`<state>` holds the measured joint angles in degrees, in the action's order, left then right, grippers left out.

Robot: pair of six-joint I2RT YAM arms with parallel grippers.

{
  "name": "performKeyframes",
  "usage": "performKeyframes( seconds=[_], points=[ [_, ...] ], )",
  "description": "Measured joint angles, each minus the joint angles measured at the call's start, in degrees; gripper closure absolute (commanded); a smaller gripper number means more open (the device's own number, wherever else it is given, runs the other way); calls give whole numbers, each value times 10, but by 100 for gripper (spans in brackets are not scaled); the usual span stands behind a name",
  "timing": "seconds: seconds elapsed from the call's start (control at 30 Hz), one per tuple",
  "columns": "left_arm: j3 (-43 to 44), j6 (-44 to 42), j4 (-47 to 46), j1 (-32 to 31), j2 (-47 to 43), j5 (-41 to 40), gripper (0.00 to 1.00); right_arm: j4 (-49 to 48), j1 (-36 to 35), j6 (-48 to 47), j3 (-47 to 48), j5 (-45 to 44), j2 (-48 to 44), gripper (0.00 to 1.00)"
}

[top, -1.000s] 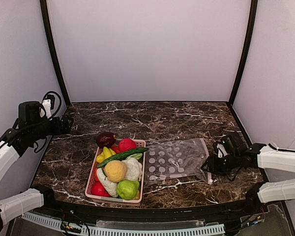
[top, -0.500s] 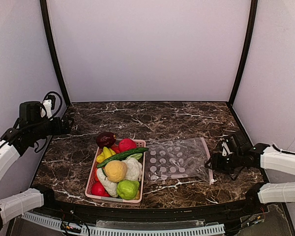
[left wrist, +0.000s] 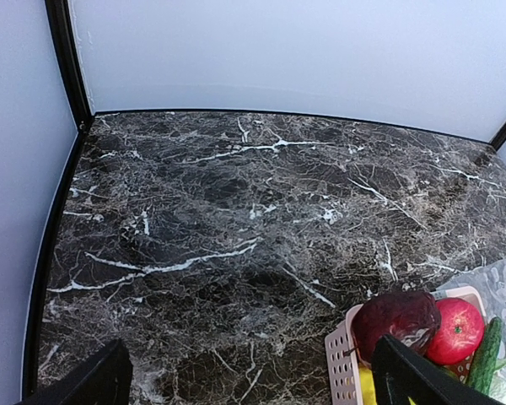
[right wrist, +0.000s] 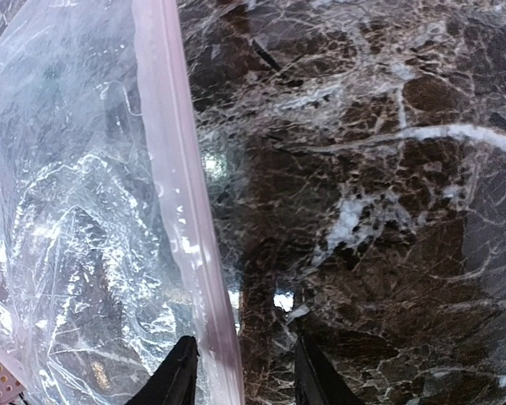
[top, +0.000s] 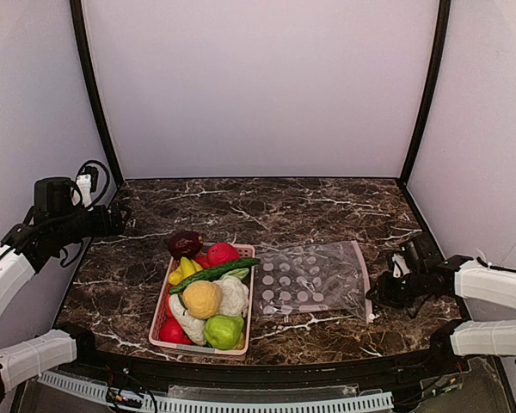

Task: Place the food in the zip-top bag and seal the zipper
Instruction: Adjust the zipper food storage bag at the center of the board, then pick up the zipper food storage bag from the center of the board.

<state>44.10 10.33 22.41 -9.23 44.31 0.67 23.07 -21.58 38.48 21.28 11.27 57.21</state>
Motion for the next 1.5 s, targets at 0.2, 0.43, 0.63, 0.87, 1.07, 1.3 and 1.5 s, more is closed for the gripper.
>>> performKeyframes(
  seconds=[0.2, 0.43, 0.63, 0.87, 1.07, 1.3, 1.5],
  points=[
    [0, 0, 0, 0, 1, 0, 0, -14, 0, -15, -2, 11, 15, 71],
    [0, 0, 0, 0, 4, 0, 0, -28, 0, -26, -2, 18, 30, 73],
    [0, 0, 0, 0, 4, 0, 0, -42, 0, -31, -2, 26, 45, 76],
    [0, 0, 0, 0, 7, 0, 0, -53, 0, -34, -2, 40, 55, 82],
    [0, 0, 0, 0, 14, 4, 0, -65, 0, -34, -2, 48, 68, 91],
    [0, -1, 0, 0, 17, 5, 0, -59, 0, -35, 6, 50, 66, 100],
    [0, -7, 0, -1, 25, 13, 4, -14, 0, -39, 33, 45, 30, 100]
  ],
)
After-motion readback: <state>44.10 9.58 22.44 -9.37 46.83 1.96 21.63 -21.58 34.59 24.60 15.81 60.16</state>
